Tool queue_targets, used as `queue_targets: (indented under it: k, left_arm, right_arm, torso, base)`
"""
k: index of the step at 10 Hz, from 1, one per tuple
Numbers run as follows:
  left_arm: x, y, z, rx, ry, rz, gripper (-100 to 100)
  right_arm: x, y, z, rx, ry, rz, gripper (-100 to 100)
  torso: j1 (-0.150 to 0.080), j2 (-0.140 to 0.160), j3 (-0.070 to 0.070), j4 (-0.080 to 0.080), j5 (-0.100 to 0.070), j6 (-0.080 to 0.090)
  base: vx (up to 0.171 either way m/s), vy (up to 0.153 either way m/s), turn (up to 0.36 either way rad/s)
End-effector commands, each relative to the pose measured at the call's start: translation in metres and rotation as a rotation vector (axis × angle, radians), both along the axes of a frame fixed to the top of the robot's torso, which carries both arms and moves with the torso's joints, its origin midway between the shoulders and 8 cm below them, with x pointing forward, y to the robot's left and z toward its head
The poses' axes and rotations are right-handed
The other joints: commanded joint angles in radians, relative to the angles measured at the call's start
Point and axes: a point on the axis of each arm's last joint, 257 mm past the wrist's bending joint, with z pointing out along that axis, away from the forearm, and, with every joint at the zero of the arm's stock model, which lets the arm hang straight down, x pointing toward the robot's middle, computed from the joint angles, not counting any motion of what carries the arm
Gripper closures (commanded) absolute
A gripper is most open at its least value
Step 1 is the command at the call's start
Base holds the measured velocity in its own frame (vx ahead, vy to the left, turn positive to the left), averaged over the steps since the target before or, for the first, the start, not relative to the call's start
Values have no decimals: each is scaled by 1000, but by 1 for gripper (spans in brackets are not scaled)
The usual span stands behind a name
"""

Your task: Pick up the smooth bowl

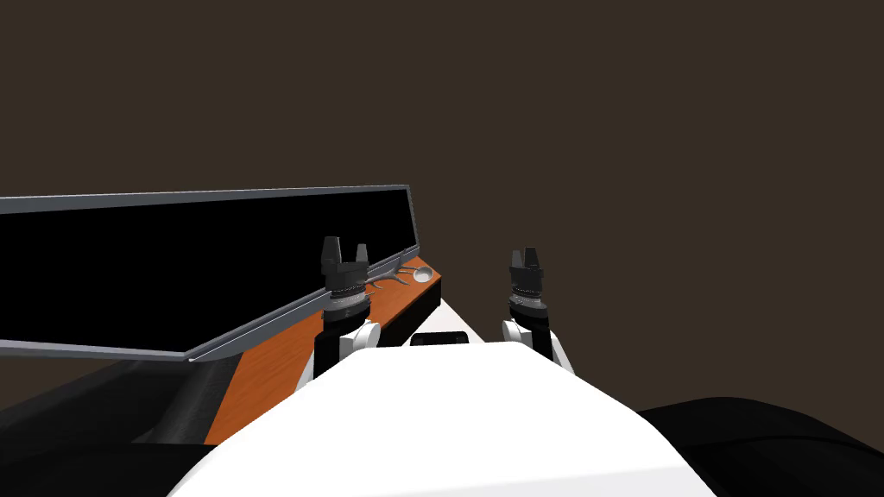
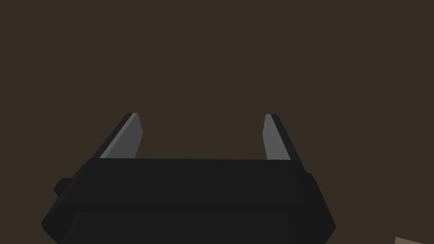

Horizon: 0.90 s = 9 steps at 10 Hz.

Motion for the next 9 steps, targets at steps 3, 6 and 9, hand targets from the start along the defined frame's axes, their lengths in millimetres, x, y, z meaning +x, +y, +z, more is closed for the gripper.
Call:
queue_targets:
  k: [3,6,9]
  left_arm:
    - [33,-12,-28,33,96,-43,-100]
    - [62,-18,-57,46,190,-66,-100]
    - [85,-22,-83,51,271,-80,-100]
  right_arm:
    - [0,0,0,0,0,0,0]
    - [0,0,0,0,0,0,0]
    - [0,0,0,0,0,0,0]
  torso:
    - [3,5,3,1,1,0]
    - [2,4,2,1,1,0]
    - [3,4,3,1,1,0]
  base:
    - [-84,36,-121]
    - [-70,28,-107]
    - [-62,32,-91]
